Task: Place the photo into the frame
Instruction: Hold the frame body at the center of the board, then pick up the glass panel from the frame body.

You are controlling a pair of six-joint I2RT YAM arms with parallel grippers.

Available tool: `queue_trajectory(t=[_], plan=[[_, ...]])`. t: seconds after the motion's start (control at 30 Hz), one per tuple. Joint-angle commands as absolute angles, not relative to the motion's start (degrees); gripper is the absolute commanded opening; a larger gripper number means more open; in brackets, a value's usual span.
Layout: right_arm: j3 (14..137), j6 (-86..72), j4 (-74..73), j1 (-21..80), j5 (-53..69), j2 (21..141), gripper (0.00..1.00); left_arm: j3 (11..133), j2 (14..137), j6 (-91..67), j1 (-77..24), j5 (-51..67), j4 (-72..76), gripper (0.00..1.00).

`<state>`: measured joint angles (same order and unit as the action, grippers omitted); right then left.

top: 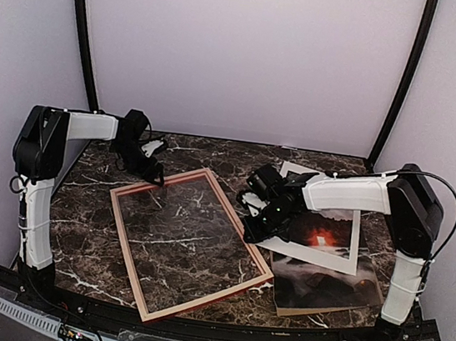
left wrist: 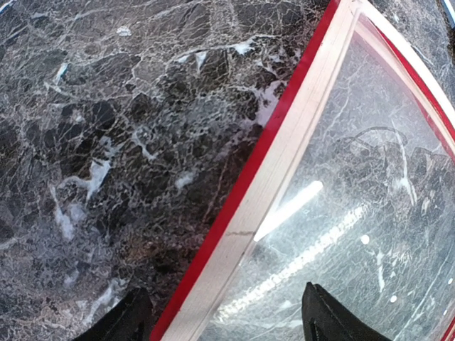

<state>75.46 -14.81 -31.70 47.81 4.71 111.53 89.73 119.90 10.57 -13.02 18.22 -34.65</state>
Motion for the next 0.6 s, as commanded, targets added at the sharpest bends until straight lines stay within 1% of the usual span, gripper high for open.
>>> queue_trajectory(t=[0.0, 0.3, 0.57], plan=[[74.3, -12.7, -33.4, 47.3, 4.7, 111.1, 0.08, 89.1, 117.9, 14.2, -12.6, 18.2, -36.0, 0.75], [73.8, -12.7, -32.7, 47.4, 5.6, 111.7, 0.08, 87.5, 117.0, 15.5, -10.0, 20.7, -34.1, 0.75], [73.7, -12.8, -32.0, 47.3, 6.6, 112.0, 0.08, 87.5, 119.6, 15.7, -9.1, 22.6, -33.9, 0.74]])
